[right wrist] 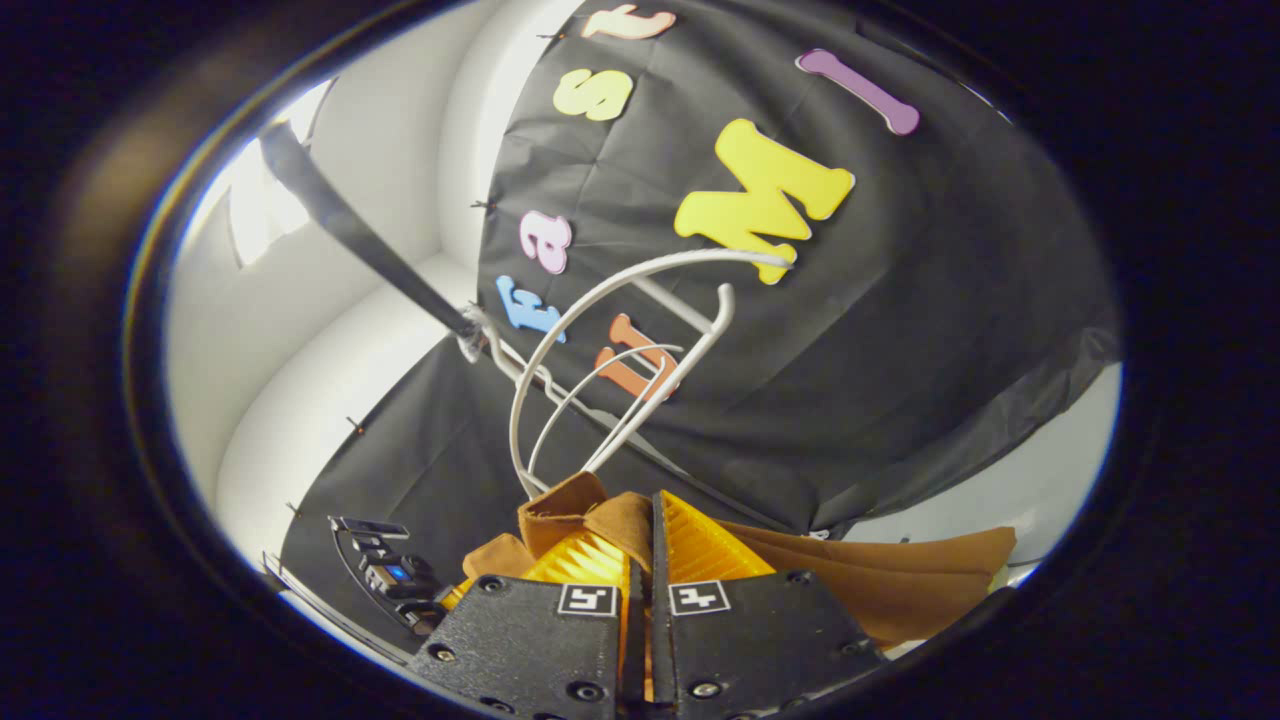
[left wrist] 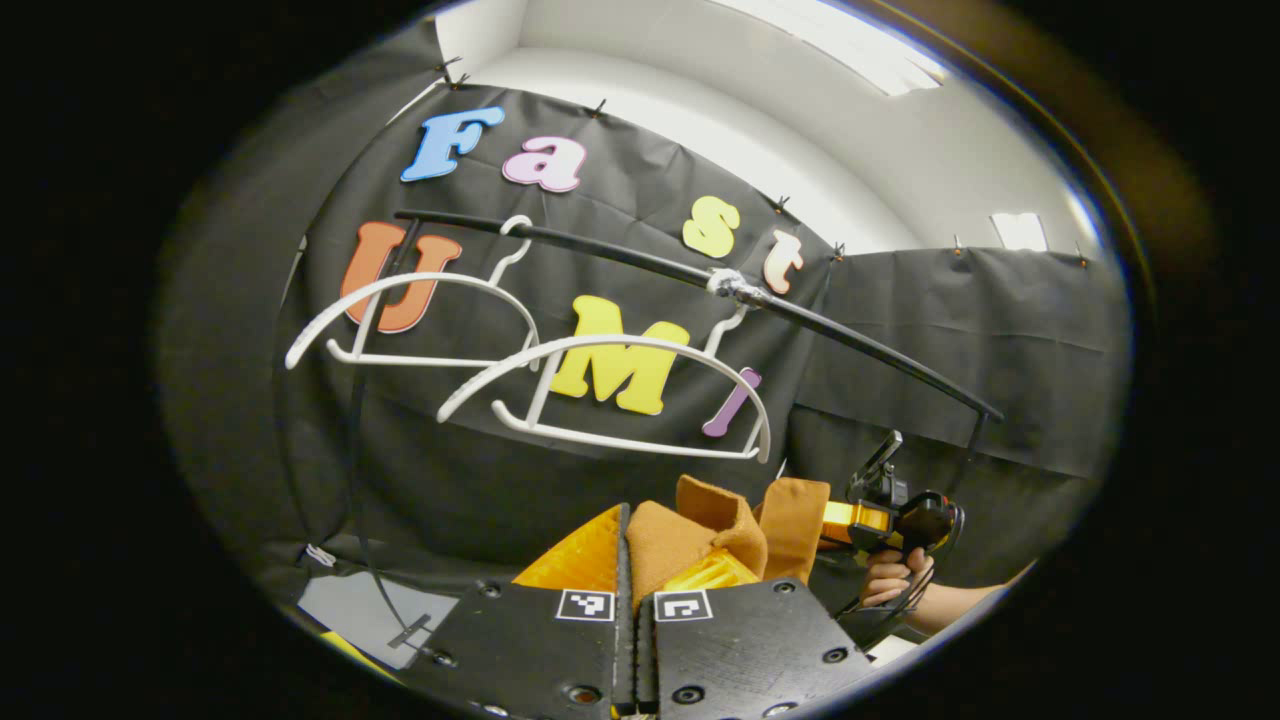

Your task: Grasp the clothes on the hanger with both hands and then place them into the laundry hamper below.

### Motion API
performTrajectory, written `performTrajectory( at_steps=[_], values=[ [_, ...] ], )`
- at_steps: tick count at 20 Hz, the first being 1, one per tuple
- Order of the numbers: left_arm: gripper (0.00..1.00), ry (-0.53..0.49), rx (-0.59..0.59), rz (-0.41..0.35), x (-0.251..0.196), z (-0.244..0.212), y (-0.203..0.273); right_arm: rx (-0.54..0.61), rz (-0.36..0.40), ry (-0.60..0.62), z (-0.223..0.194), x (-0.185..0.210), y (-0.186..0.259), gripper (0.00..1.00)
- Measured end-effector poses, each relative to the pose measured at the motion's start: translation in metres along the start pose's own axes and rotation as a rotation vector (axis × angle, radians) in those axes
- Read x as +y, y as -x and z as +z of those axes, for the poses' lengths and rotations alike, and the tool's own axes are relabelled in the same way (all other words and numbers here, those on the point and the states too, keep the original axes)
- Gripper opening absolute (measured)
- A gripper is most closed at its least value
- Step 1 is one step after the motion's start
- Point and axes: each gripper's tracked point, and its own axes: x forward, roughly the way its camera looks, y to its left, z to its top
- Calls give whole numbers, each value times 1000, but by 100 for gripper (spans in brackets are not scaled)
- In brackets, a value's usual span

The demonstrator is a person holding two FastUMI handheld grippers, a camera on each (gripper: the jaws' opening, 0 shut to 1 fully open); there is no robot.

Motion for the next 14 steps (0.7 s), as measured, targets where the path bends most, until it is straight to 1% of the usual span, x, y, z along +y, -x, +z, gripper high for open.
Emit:
performTrajectory(
  at_steps=[2, 3, 4, 5, 6, 7, 8, 9, 10, 11, 13, 14],
  values=[
    [5, -2, 8, -15, -9, -4, -3, 19, 4, -2, -8, 4, -5, 6],
    [1, -4, 15, -18, -12, -8, -4, 31, 2, -5, -15, 2, -7, 6],
    [5, -8, 22, -20, -14, -11, -6, 38, -5, -11, -21, -2, -9, 6],
    [5, -10, 35, -18, -16, -17, -8, 54, -13, -12, -30, -4, -10, 6],
    [5, -15, 53, -10, -16, -27, -10, 63, -30, -18, -36, -10, -12, 5],
    [1, -16, 74, 8, -11, -38, -11, 79, -51, -18, -45, -18, -12, 6],
    [1, -11, 105, 23, -8, -52, -11, 93, -76, -26, -53, -28, -16, 6],
    [6, -5, 133, 32, -6, -66, -12, 113, -97, -38, -63, -38, -20, 6],
    [6, 0, 155, 44, -4, -77, -16, 134, -117, -53, -71, -45, -23, 6],
    [1, 2, 181, 54, -1, -89, -19, 155, -135, -58, -80, -52, -27, 6],
    [1, 13, 220, 81, 8, -105, -22, 181, -182, -57, -96, -69, -31, 6],
    [6, 31, 244, 85, 11, -116, -25, 187, -218, -62, -102, -81, -33, 6]
  ],
)
